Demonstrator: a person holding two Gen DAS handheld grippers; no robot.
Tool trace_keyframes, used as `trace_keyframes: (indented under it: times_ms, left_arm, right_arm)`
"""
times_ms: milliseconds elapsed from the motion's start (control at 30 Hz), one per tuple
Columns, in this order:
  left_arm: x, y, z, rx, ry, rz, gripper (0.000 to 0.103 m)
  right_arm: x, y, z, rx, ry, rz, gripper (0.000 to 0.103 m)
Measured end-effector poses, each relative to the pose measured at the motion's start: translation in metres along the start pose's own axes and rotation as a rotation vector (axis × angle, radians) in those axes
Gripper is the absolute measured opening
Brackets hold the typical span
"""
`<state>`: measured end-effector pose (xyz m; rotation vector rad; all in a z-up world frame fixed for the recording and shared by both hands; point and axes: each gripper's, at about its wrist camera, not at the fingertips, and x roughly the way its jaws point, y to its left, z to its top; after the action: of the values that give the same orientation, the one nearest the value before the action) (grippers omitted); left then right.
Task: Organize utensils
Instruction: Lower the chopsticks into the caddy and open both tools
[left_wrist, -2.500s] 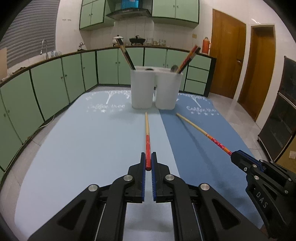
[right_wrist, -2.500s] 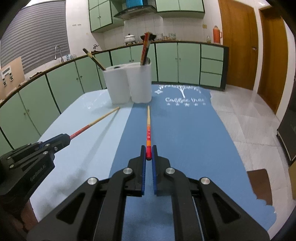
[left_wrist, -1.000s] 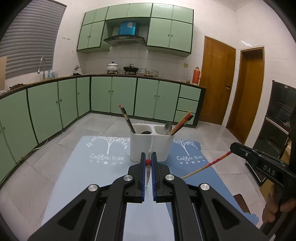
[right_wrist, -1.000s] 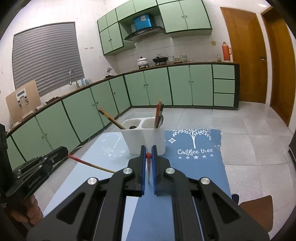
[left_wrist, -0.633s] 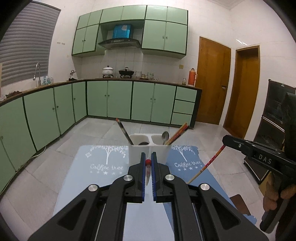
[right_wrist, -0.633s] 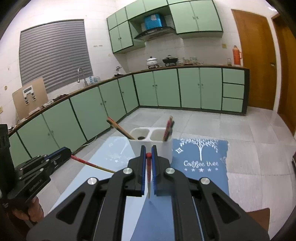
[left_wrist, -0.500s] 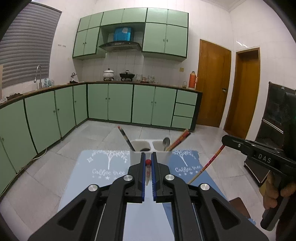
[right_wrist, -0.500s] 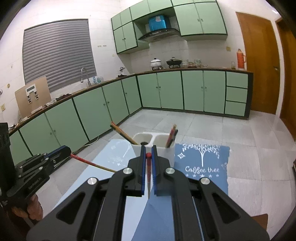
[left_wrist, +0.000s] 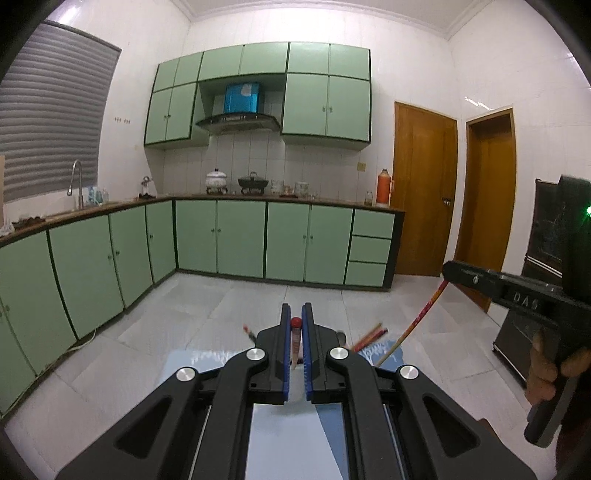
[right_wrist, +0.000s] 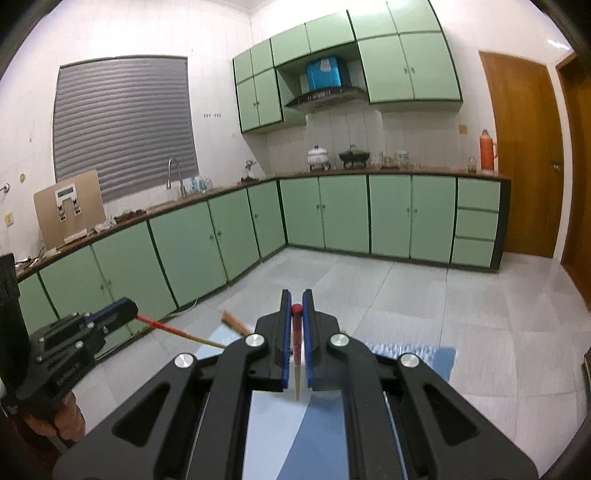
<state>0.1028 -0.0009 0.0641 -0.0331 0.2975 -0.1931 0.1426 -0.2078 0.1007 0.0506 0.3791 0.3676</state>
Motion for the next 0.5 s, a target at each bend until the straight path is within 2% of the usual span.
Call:
trace_keyframes:
  times_ms: [267, 500]
  left_arm:
    - [0.033, 0.0, 0.025, 0.015, -0.015, -0.009, 0.005]
    - [0.069, 0.007, 0.026, 0.01, 0.044, -0.029, 0.005]
  right_arm:
    - [0.027, -0.012, 0.041, -0.02, -0.052, -0.03, 0.005]
    - [0.072, -0.027, 0.039, -0.017, -0.007, -0.054, 0.005]
